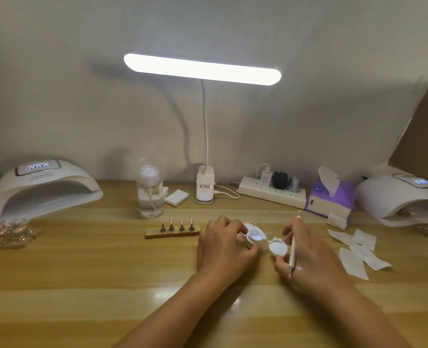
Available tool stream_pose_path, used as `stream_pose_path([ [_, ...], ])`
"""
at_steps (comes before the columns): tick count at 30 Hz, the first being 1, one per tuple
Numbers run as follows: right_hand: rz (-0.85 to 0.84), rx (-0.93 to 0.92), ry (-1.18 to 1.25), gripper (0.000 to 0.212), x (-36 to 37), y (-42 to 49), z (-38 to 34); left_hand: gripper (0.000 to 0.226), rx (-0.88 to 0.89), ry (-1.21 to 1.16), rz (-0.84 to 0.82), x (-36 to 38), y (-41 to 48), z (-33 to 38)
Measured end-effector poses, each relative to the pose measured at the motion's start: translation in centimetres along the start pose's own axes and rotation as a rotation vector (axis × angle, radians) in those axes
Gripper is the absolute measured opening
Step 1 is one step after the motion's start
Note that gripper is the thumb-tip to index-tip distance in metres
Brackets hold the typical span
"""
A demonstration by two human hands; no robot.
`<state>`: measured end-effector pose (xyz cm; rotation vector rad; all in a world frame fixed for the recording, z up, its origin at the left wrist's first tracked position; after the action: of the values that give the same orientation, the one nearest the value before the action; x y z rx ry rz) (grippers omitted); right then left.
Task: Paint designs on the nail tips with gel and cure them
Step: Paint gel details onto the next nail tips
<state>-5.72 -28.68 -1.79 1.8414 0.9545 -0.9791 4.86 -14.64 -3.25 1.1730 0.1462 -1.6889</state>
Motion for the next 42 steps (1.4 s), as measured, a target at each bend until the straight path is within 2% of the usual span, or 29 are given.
stream_pose_path([
  [4, 0.027, -0.052, -0.024, 0.045, -0.5, -0.2, -0.4, 0.031, 0.117, -0.067, 0.063, -0.6, -0.6, 0.5],
  [9, 0.034, -0.108, -0.029, 0.049, -0.3, -0.4, -0.8, 0.031, 0.123, -0.045, 0.014, -0.4, -0.7, 0.5],
  [16, -0.055, -0.135, 0.144, 0.044, 0.7, -0.3, -0.3, 0.030, 0.054, -0.071, -0.035, -0.1, -0.6, -0.2],
  [22, -0.106, -0.114, 0.216, 0.039, 1.2, -0.1, 0.0, 0.028, -0.002, -0.130, -0.004, 0.0, -0.4, -0.6],
  [28, -0.064, -0.145, 0.167, 0.040, 1.5, 0.0, 0.0, 0.031, -0.149, -0.264, 0.035, -0.5, 0.1, -1.6],
  [31, -0.010, -0.181, 0.158, 0.039, 1.4, -0.3, -0.3, 0.034, -0.171, -0.240, 0.026, -0.5, 0.1, -1.9],
  [35, 0.115, -0.209, 0.096, 0.040, 0.6, -0.3, -0.6, 0.032, -0.085, -0.263, 0.030, -0.4, -0.2, -1.5],
  [39, 0.109, -0.246, 0.052, 0.042, 0.3, -0.6, -0.9, 0.035, 0.134, -0.214, 0.004, -0.3, -0.7, -0.2],
  [42, 0.095, -0.255, 0.043, 0.048, -0.2, -0.5, -1.0, 0.034, 0.188, -0.213, -0.014, -0.3, -0.9, 0.1],
])
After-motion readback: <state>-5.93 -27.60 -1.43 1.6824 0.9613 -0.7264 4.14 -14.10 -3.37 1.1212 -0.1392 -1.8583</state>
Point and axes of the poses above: each hand's wrist, its own y-axis towards the middle knuckle, its own x-axis out of the palm, z = x × y, the point moved 4 cm from there along y, towards the middle knuckle, and after that the axes turned 2 degrees about z, right-handed, at the moved point
